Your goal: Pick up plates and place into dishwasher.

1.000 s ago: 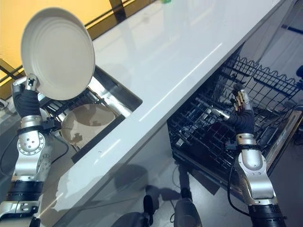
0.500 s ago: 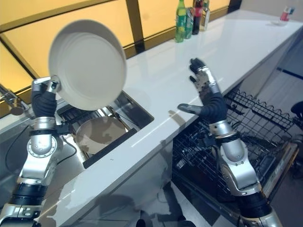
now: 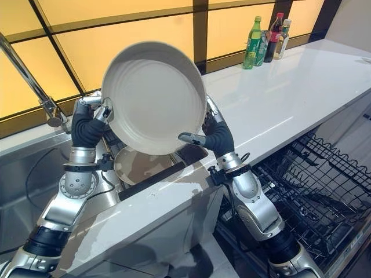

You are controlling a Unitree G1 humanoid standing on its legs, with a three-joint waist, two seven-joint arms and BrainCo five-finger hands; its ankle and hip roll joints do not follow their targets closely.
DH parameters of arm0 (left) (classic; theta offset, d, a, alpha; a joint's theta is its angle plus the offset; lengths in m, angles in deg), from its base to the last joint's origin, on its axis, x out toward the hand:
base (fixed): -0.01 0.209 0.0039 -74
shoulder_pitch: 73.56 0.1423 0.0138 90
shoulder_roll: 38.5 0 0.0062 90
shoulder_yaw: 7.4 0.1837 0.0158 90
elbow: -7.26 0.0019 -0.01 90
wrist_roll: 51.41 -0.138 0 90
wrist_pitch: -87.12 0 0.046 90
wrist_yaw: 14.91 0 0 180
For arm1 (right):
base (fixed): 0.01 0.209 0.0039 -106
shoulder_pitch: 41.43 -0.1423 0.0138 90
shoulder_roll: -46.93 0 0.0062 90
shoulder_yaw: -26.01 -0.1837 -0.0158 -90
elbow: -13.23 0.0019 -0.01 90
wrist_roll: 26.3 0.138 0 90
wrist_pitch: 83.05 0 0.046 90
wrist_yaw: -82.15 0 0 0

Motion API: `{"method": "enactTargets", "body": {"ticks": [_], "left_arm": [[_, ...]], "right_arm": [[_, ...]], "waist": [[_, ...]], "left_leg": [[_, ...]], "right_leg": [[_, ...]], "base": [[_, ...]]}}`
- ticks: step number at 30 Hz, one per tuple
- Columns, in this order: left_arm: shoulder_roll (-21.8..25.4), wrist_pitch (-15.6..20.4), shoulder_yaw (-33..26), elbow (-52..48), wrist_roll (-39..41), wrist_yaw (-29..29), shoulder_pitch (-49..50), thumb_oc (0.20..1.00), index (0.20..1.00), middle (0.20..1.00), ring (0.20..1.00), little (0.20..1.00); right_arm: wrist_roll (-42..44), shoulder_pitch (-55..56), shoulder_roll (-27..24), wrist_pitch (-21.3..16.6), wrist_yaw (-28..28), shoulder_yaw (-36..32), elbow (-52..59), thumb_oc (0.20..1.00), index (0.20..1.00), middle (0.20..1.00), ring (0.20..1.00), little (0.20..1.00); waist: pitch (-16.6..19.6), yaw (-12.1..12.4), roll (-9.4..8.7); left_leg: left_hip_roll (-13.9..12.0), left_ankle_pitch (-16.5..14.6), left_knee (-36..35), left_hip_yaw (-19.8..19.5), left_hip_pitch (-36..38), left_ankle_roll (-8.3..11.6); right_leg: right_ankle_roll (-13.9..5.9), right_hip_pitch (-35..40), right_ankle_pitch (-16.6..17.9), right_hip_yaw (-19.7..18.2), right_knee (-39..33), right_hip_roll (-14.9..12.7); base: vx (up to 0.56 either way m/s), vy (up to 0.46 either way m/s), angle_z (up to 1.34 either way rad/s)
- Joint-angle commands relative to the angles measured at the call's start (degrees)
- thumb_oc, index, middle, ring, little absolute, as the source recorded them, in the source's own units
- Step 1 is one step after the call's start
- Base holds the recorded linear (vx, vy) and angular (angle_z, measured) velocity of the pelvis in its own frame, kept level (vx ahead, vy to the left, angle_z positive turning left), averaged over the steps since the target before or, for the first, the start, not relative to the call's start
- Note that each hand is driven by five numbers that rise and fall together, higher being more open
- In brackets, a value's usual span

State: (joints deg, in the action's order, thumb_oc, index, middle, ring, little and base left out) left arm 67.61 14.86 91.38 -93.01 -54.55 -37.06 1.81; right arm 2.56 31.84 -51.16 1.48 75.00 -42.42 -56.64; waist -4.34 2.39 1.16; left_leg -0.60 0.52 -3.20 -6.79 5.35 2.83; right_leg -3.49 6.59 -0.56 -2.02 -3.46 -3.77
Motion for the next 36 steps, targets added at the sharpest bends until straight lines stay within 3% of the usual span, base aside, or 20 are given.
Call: {"method": "enactTargets", "body": {"ticks": [1, 17, 18, 19, 20, 21, 36], "left_arm": [[1.56, 2.2, 2.06, -1.83, -1.24, -2.01, -5.01, 0.2, 0.2, 0.2, 0.2, 0.2], [1.5, 4.04, 3.6, -3.03, -3.08, -1.11, -5.22, 0.2, 0.2, 0.2, 0.2, 0.2], [1.42, 3.91, 3.88, -2.84, -2.55, 0.37, -5.27, 0.2, 0.2, 0.2, 0.2, 0.2], [1.49, 4.11, 4.25, -2.84, -2.88, 1.13, -5.13, 0.2, 0.2, 0.2, 0.2, 0.2], [1.65, 4.39, 4.46, -2.77, -3.04, 1.98, -4.89, 0.2, 0.2, 0.2, 0.2, 0.2], [1.89, 4.2, 4.46, -2.94, -2.59, 3.1, -4.64, 0.2, 0.2, 0.2, 0.2, 0.2], [4.37, 4.52, 4.92, -3.37, 1.8, 10.32, -3.0, 0.2, 0.2, 0.2, 0.2, 0.2]], "right_arm": [[2.04, -4.24, 0.69, -1.41, -2.41, 0.36, 2.68, 1.0, 1.0, 1.0, 1.0, 1.0], [11.05, -6.61, 2.0, 1.63, -1.16, 2.43, 1.52, 1.0, 1.0, 1.0, 1.0, 1.0], [10.99, -6.73, 2.19, 1.5, -1.29, 2.54, 1.3, 0.862, 0.862, 0.862, 0.862, 0.862], [11.14, -6.86, 2.17, 1.32, -1.68, 2.53, 1.26, 0.592, 0.592, 0.592, 0.592, 0.592], [11.43, -6.91, 2.1, 1.13, -1.94, 2.36, 1.24, 0.442, 0.442, 0.442, 0.442, 0.442], [11.8, -7.01, 1.99, 1.05, -1.94, 2.05, 1.19, 0.2, 0.2, 0.2, 0.2, 0.2], [11.82, -6.12, 1.03, 0.78, -1.08, 0.4, 0.81, 0.2, 0.2, 0.2, 0.2, 0.2]], "waist": [[3.75, 0.85, -1.24], [4.33, 1.66, -1.71], [4.43, 1.75, -1.79], [4.38, 1.79, -1.83], [4.38, 1.82, -1.86], [4.38, 1.85, -1.9], [4.36, 2.08, -1.74]], "left_leg": [[4.42, -1.53, 1.13, -3.62, -2.82, -3.42], [5.48, -1.51, 0.86, -5.58, -2.37, -4.08], [5.48, -1.56, 0.77, -5.63, -2.29, -4.11], [5.43, -1.59, 0.85, -5.62, -2.3, -4.13], [5.4, -1.59, 0.92, -5.59, -2.32, -4.11], [5.36, -1.61, 0.98, -5.54, -2.3, -4.09], [5.3, -2.19, 1.96, -4.75, -2.27, -4.41]], "right_leg": [[-0.43, -3.24, -3.34, 2.35, 6.55, 1.24], [-0.52, -3.35, -3.34, 2.27, 7.38, 1.39], [-0.55, -3.26, -3.33, 2.32, 7.26, 1.41], [-0.54, -3.24, -3.33, 2.36, 7.29, 1.42], [-0.55, -3.27, -3.31, 2.41, 7.36, 1.43], [-0.54, -3.21, -3.33, 2.42, 7.4, 1.44], [0.07, -2.78, -3.84, 3.4, 7.71, 1.8]], "base": [[-0.01, 0.006, 0.06], [0.0, 0.002, 0.03], [0.0, 0.0, 0.0], [0.02, -0.032, 0.01], [0.0, 0.0, 0.0], [0.0, 0.0, 0.0], [0.0, 0.0, 0.0]]}}
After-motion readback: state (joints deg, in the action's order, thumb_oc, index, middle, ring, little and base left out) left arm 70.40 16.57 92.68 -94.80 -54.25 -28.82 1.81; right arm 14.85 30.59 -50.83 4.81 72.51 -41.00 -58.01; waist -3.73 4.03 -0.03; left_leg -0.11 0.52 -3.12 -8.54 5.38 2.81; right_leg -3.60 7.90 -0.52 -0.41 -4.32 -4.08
